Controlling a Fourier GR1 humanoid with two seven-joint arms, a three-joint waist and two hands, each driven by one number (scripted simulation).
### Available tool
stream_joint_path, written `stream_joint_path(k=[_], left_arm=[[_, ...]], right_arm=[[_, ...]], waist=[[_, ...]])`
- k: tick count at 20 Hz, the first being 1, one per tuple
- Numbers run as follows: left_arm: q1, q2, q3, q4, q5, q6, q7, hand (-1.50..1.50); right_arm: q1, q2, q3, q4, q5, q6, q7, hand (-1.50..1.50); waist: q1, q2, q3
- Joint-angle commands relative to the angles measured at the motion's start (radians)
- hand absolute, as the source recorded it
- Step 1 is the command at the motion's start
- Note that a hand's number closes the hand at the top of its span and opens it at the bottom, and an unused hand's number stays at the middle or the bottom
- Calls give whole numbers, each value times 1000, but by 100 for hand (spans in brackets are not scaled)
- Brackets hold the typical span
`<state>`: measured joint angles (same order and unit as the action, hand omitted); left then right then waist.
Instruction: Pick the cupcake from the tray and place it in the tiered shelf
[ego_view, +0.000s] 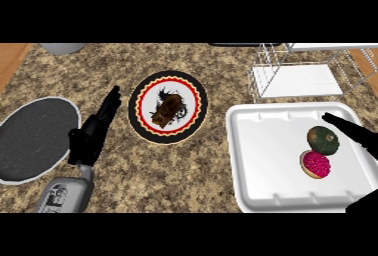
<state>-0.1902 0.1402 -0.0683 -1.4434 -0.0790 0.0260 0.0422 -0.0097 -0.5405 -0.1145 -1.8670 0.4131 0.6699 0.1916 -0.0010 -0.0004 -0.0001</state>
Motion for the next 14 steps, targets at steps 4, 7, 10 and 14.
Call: stream_joint_path(k=[4,7,10,14], left_arm=[[3,-31,-3,-11,-43,8,36,0],[-1,-17,45,93,-11,-29,-101,0],[91,-67,-28,-101,-52,17,10,0],[38,-29,42,51,-34,-37,-96,0]], right_arm=[[-36,45,4,0,81,54,26,-150],[46,75,43,23,189,-44,-74,-150],[8,97,62,75,215,-40,-76,-150],[7,92,40,131,278,-75,-145,-150]], waist=[[0,0,0],[-2,1,0],[4,0,0],[0,0,0]])
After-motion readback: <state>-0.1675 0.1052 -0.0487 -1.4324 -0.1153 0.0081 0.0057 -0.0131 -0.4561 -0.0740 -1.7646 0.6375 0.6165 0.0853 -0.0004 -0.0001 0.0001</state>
